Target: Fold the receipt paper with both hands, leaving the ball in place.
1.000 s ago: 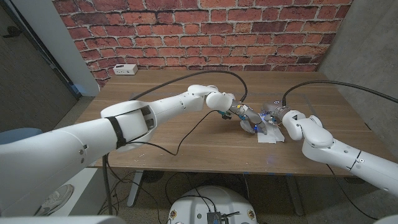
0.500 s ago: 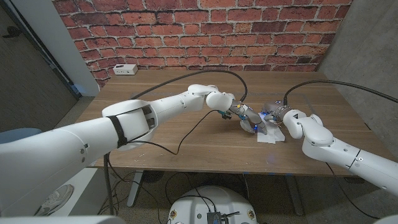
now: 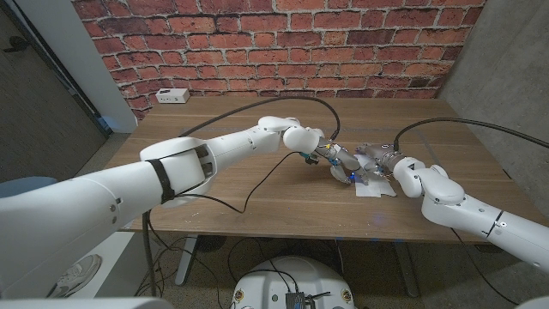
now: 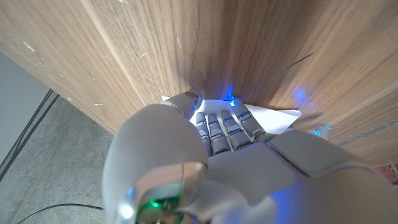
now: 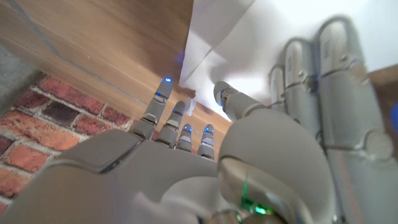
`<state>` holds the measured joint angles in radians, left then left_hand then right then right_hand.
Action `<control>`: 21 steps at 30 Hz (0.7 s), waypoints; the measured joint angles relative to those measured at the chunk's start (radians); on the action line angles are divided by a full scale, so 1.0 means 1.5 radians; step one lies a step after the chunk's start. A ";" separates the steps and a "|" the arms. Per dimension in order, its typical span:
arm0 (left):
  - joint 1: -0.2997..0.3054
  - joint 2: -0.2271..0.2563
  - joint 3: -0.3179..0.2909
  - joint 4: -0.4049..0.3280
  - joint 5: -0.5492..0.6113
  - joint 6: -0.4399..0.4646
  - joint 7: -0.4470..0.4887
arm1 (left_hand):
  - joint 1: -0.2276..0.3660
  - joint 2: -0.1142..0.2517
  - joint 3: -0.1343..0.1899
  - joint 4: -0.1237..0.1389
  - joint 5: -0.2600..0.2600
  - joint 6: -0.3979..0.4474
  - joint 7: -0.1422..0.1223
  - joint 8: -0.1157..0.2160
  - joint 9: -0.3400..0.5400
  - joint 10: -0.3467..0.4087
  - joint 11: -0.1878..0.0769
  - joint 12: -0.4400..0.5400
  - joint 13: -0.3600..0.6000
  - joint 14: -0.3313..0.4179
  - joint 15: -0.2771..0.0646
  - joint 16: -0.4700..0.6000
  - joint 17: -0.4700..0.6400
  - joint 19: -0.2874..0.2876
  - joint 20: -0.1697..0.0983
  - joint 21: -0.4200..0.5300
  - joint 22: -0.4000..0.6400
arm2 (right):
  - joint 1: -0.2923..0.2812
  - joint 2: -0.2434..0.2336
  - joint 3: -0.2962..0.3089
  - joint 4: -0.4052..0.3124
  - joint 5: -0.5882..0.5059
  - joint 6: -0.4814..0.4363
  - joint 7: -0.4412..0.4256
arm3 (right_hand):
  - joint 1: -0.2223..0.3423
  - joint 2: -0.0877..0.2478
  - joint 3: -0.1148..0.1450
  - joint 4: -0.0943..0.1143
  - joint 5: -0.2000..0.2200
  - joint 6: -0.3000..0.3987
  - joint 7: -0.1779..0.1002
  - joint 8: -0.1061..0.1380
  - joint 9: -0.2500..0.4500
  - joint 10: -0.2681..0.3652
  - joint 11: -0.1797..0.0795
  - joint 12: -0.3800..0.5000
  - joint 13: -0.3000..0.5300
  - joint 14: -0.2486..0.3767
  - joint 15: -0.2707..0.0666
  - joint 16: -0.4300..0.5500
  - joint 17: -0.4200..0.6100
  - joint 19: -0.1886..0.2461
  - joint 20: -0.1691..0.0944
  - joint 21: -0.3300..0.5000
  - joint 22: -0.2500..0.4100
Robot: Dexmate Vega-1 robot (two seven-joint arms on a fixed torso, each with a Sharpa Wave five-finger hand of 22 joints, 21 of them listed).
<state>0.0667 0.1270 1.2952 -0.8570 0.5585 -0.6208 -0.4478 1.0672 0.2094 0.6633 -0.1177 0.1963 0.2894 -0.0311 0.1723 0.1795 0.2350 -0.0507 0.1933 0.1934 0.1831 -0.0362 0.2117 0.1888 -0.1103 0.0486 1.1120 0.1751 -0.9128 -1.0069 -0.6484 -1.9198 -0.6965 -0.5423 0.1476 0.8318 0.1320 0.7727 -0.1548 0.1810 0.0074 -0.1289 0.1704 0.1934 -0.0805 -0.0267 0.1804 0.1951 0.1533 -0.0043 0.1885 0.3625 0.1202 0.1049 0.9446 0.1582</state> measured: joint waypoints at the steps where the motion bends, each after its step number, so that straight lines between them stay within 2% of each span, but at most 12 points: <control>1: 0.002 0.004 -0.002 -0.006 0.003 0.004 0.003 | 0.000 0.000 0.000 0.001 0.000 -0.003 -0.007 0.000 0.000 -0.001 0.001 0.000 0.000 -0.002 -0.002 0.000 0.002 -0.007 0.007 0.000 0.000 | -0.008 -0.001 0.007 0.000 0.003 0.009 -0.022 | 0.000 0.000 -0.005 0.001 -0.001 -0.008 0.000 0.000 0.000 -0.010 0.001 0.000 0.000 -0.013 0.000 0.000 -0.001 -0.007 0.007 -0.008 0.000; 4: 0.008 0.019 -0.008 -0.032 0.019 0.023 0.015 | 0.000 0.000 0.004 0.010 0.003 -0.018 -0.025 0.000 0.000 -0.012 -0.003 0.000 0.003 -0.015 0.004 0.000 0.005 -0.029 0.029 -0.011 -0.001 | -0.030 -0.001 0.024 0.005 0.007 0.035 -0.088 | -0.008 -0.001 -0.016 0.004 -0.003 -0.020 0.004 0.002 0.000 -0.023 0.002 0.000 0.000 -0.040 -0.002 -0.003 -0.001 -0.024 0.016 -0.024 0.001; 5: 0.009 0.021 -0.009 -0.036 0.024 0.031 0.021 | 0.000 0.000 0.004 0.011 0.003 -0.023 -0.031 0.000 0.000 -0.016 -0.006 0.000 0.003 -0.019 0.005 0.000 0.005 -0.035 0.036 -0.014 -0.001 | -0.032 -0.001 0.026 0.006 0.007 0.035 -0.088 | -0.011 -0.004 -0.018 0.004 -0.003 -0.020 0.004 0.002 0.000 -0.025 0.000 0.000 0.000 -0.048 -0.003 -0.003 -0.003 -0.030 0.018 -0.029 0.002; 6: 0.015 0.035 -0.015 -0.059 0.033 0.044 0.030 | 0.000 0.000 0.003 0.014 0.003 -0.028 -0.037 0.000 0.000 -0.020 -0.007 0.000 0.004 -0.024 0.005 -0.001 0.005 -0.041 0.042 -0.018 -0.001 | -0.039 -0.001 0.033 0.008 0.009 0.050 -0.137 | -0.013 -0.002 -0.019 0.005 -0.002 -0.020 0.004 0.004 0.000 -0.027 -0.001 0.000 0.000 -0.052 -0.004 -0.003 -0.004 -0.034 0.020 -0.032 0.002; 9: 0.027 0.055 -0.026 -0.094 0.050 0.068 0.052 | -0.025 -0.003 -0.007 0.030 0.003 -0.041 -0.050 0.001 0.002 -0.032 -0.008 0.000 0.005 -0.039 0.008 -0.004 0.008 -0.041 0.045 -0.027 -0.001 | -0.049 0.001 0.042 0.013 0.009 0.065 -0.187 | -0.015 -0.003 -0.019 0.005 -0.002 -0.019 0.004 0.008 0.000 -0.019 -0.009 0.006 0.000 -0.055 -0.008 -0.003 -0.006 -0.035 0.021 -0.036 0.002; 11: 0.027 0.055 -0.027 -0.098 0.065 0.088 0.073 | -0.040 -0.005 -0.018 0.041 0.003 -0.052 -0.061 0.001 0.003 -0.040 -0.010 0.003 0.005 -0.046 0.007 -0.004 0.008 -0.034 0.054 -0.035 0.002 | -0.056 0.002 0.048 0.016 0.009 0.065 -0.191 | -0.018 -0.005 -0.021 0.002 -0.002 -0.016 0.002 0.011 -0.001 -0.014 -0.014 0.008 0.000 -0.054 -0.009 -0.001 -0.007 -0.035 0.021 -0.039 0.002; 12: 0.046 0.081 -0.045 -0.145 0.074 0.103 0.088 | -0.043 -0.008 -0.022 0.045 0.003 -0.057 -0.066 0.001 0.003 -0.042 -0.011 0.003 0.005 -0.051 0.008 -0.004 0.007 -0.037 0.057 -0.038 0.002 | -0.060 0.003 0.051 0.018 0.010 0.080 -0.248 | -0.018 -0.005 -0.021 0.002 -0.002 -0.008 0.002 0.013 -0.001 -0.009 -0.016 0.011 0.000 -0.049 -0.014 0.002 -0.009 -0.033 0.019 -0.039 0.002; 13: 0.046 0.081 -0.045 -0.145 0.077 0.107 0.093 | -0.050 -0.007 -0.025 0.048 0.003 -0.063 -0.071 0.001 0.003 -0.043 -0.011 0.003 0.004 -0.054 0.009 -0.004 0.007 -0.039 0.058 -0.042 0.001 | -0.060 0.004 0.052 0.019 0.010 0.080 -0.249 | -0.018 -0.005 -0.021 0.002 -0.002 -0.004 0.003 0.015 -0.002 -0.005 -0.017 0.011 0.000 -0.046 -0.017 0.003 -0.010 -0.032 0.018 -0.042 0.002; 15: 0.059 0.098 -0.063 -0.186 0.090 0.126 0.129 | -0.056 -0.010 -0.030 0.054 0.003 -0.070 -0.080 0.001 0.003 -0.048 -0.007 0.003 0.004 -0.060 0.009 -0.004 0.007 -0.039 0.058 -0.044 -0.001 | -0.066 0.006 0.058 0.022 0.011 0.094 -0.283 | -0.018 -0.005 -0.021 0.002 -0.002 0.000 0.002 0.015 -0.002 -0.001 -0.017 0.011 -0.002 -0.041 -0.021 0.003 -0.012 -0.029 0.014 -0.044 0.002; 17: 0.065 0.106 -0.070 -0.202 0.099 0.134 0.150 | -0.062 -0.007 -0.034 0.058 0.003 -0.070 -0.089 0.001 0.003 -0.051 -0.011 0.003 0.005 -0.061 0.009 -0.004 0.007 -0.041 0.061 -0.047 -0.002 | -0.070 0.008 0.062 0.025 0.012 0.098 -0.298 | -0.018 -0.005 -0.018 -0.001 -0.002 0.001 0.003 0.015 -0.002 0.002 -0.020 0.011 -0.003 -0.038 -0.022 0.008 -0.013 -0.029 0.014 -0.044 0.002; 21: 0.082 0.126 -0.091 -0.240 0.109 0.151 0.179 | -0.075 -0.010 -0.041 0.064 0.003 -0.073 -0.092 0.001 0.003 -0.051 -0.011 0.003 0.006 -0.063 0.012 -0.004 0.005 -0.039 0.063 -0.049 0.000 | -0.073 0.012 0.067 0.028 0.013 0.105 -0.326 | -0.018 -0.005 -0.016 -0.003 -0.002 0.010 0.001 0.018 -0.002 0.010 -0.020 0.016 -0.003 -0.037 -0.021 0.008 -0.016 -0.025 0.011 -0.044 0.002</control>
<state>0.1891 0.3167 1.1591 -1.2173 0.7219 -0.3942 -0.1791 0.9552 0.1943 0.6019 -0.0211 0.2004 0.1795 -0.1688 0.1732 0.1841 0.1585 -0.0665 0.1973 0.2027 0.0888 -0.0187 0.2064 0.1963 -0.1684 0.1437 1.0386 0.1749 -1.0225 -0.9887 -0.5475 -1.8773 -0.6767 -0.3841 -0.3411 0.8054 0.1239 0.7483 -0.1590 0.1772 0.0217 -0.1269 0.1973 0.1905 -0.0658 -0.0572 0.2037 0.1905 0.0985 -0.0357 0.2011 0.3385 0.0824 0.1213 0.8788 0.1609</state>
